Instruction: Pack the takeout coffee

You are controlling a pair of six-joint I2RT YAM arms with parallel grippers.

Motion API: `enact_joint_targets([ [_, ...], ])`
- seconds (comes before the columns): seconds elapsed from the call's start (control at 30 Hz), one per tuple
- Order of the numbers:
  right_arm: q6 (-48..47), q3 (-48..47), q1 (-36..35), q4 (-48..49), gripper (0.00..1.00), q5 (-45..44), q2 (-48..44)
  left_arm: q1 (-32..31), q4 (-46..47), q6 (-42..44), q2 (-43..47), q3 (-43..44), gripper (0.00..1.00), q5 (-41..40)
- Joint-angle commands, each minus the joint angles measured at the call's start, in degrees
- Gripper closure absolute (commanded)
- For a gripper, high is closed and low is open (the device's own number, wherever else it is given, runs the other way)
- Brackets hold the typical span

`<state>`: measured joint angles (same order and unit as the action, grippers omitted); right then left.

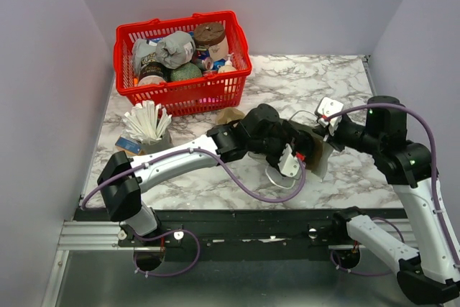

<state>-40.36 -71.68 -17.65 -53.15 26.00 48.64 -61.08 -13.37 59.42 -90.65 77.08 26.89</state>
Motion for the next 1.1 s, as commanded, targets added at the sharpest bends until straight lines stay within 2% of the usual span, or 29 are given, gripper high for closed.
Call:
enact_joint_targets([
  [0.0,-0.25,2.59,-1.42,2.43,1.00,-3.06,-1.44,-0.62,-1.48,5.61,-1.10,0.96,1.00,-2.90],
  [0.17,0.90,4.88,-2.30,4.01,0.99,-5.08,-2.67,-0.01,-12.36,7.29,-2.07,5.18,1.00,-1.50],
  [0.4,0.19,8.05,-2.92,6.92,0.99,-4.56,-5.84,1.22,-18.35,8.69,-2.86,7.20,1.00,-1.23],
  [0.53,0.98,7.61,-3.00,6.74,0.99,-2.45,-5.93,2.10,-22.22,13.08,-3.30,7.82,1.00,-0.44],
  [0.7,3.62,7.17,-3.36,6.92,0.99,0.54,-5.31,2.11,-21.35,14.50,-4.27,7.47,1.00,-1.14],
  [0.9,4.06,6.55,-4.23,7.27,0.99,-0.16,-5.40,2.02,-22.67,15.73,-6.55,9.14,1.00,-2.99],
  [1.07,3.53,6.29,-4.94,6.04,1.00,-0.33,-5.66,2.02,-18.90,14.33,-5.95,7.04,1.00,-6.15],
])
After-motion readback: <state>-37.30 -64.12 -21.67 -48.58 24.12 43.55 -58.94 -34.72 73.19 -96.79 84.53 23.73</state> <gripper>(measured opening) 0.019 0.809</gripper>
